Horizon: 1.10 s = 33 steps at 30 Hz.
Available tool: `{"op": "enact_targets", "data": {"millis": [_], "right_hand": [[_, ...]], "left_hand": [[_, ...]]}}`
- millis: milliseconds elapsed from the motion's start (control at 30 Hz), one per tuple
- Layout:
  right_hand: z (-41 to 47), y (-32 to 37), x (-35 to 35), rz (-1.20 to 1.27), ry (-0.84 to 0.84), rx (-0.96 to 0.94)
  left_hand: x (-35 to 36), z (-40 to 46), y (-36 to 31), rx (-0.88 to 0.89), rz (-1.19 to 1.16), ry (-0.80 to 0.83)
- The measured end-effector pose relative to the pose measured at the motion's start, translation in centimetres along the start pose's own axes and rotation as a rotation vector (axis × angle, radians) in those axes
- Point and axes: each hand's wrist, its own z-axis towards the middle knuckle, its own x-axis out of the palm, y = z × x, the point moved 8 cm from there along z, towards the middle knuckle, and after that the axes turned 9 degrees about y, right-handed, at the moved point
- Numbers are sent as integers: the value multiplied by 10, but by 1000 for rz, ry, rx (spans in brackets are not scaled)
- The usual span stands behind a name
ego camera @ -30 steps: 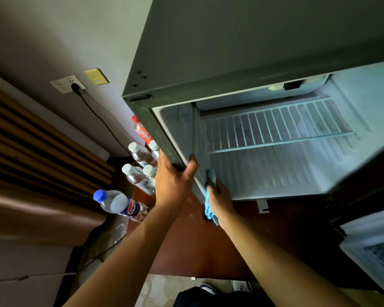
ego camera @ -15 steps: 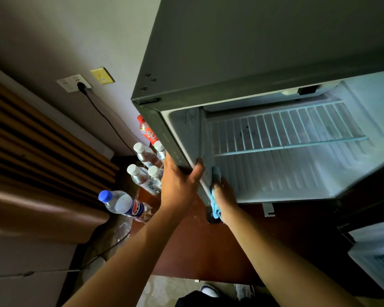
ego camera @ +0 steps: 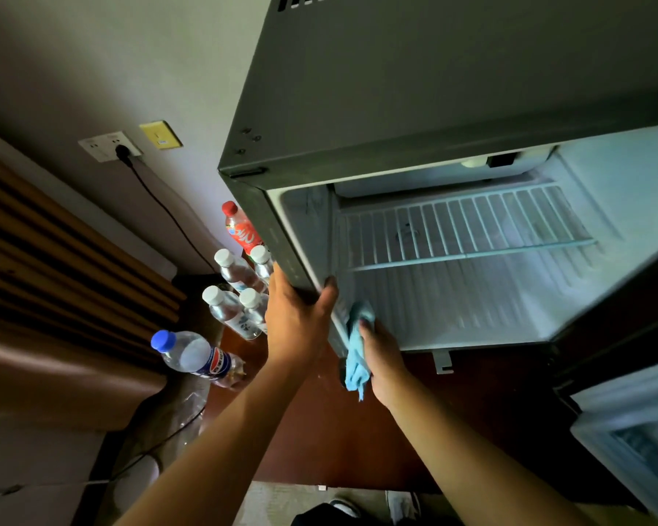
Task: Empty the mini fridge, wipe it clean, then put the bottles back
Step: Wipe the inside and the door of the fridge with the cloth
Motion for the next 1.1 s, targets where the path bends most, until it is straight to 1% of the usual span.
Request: {"op": "enact_targets", "data": {"millis": [67, 100, 133, 200, 267, 333, 400, 433, 500, 533, 567, 667, 733, 800, 867, 1100], "right_hand": [[-5, 2, -13, 94, -13, 3], [-8, 10, -20, 119, -34, -33], [-11, 22, -28, 114, -51, -95], [-16, 51, -40, -17, -78, -275], [-22, 77, -45, -239, -103, -459], [-27, 91, -40, -470, -128, -595], [-25, 89, -27, -784, -130, -697], [-19, 78, -21, -960, -101, -699], [0, 39, -15, -1318, -10, -573], [6, 20, -17, -1444, 23, -515], [10, 10, -21, -1506, 34, -501], [9, 11, -24, -1446, -18, -587], [10, 16, -22, -1431, -60, -589], [14, 12, -17, -1471, -58, -516], [17, 3, -12, -1526, -42, -493], [24, 7, -22, -1645, -47, -582]], "left_hand": [[1, 0, 2, 8, -13, -3], [2, 0, 3, 7, -17, -3], [3, 1, 5, -1, -19, -7], [7, 1, 9, -33, -19, -6], [11, 0, 15, -73, 0, 9], [13, -2, 18, -86, 2, 21], [15, -2, 17, -92, 6, 41], [15, -3, 17, -95, 9, 53], [15, -5, 17, -99, 7, 63], [15, -6, 17, -99, 8, 62], [14, -6, 16, -97, 8, 61], [14, -6, 17, -102, 9, 61], [14, -7, 18, -107, 11, 61], [14, -7, 17, -105, 15, 69], [15, -7, 16, -103, 14, 78], [17, -7, 19, -138, -38, 76]]}}
